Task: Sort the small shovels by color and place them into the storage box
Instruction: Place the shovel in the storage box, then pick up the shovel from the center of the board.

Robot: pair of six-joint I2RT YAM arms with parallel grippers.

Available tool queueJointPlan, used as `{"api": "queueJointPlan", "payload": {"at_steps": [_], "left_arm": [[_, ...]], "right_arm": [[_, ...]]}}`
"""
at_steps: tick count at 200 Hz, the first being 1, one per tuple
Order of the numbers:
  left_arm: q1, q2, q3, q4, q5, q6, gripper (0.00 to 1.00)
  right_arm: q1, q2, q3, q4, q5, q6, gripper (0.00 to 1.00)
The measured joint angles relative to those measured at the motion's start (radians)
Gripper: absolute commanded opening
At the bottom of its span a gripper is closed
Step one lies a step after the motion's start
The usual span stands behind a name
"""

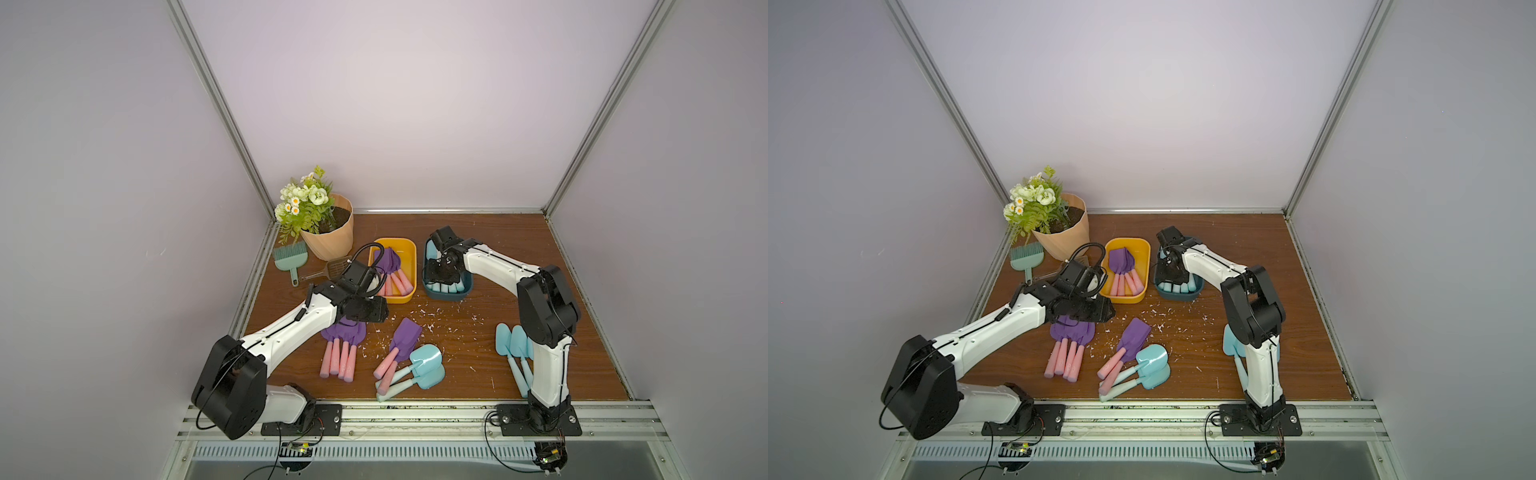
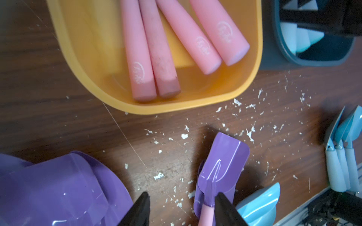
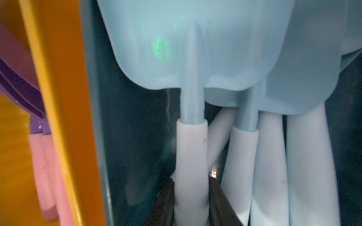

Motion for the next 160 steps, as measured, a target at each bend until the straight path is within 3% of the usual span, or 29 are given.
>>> {"api": "queueJointPlan", "payload": {"at_steps": [44,100,130,160], "left_arm": [[-0.06,-0.012,-0.035,-0.03,0.026,0.0,0.56],[-0.148,-0.017,-0.058,-0.046,0.029,-0.009,0.57],[-0.233,-0.017,-0.07,-0.048,0.029,-0.027,0.56],[-0.251,-0.017,-0.093,-0.053,0.032,-0.043,0.54]], "right_arm": [[-0.004,0.001,0.0,0.003,0.001,0.002,0.46],[-0.005,-0.026,0.004,-0.016,0.023,-0.003,0.47],[-0.005,-0.13,0.0,-0.017,0.048,-0.002,0.47],[-0.005,-0.25,-0.039,-0.006,0.056,0.001,0.47]]}}
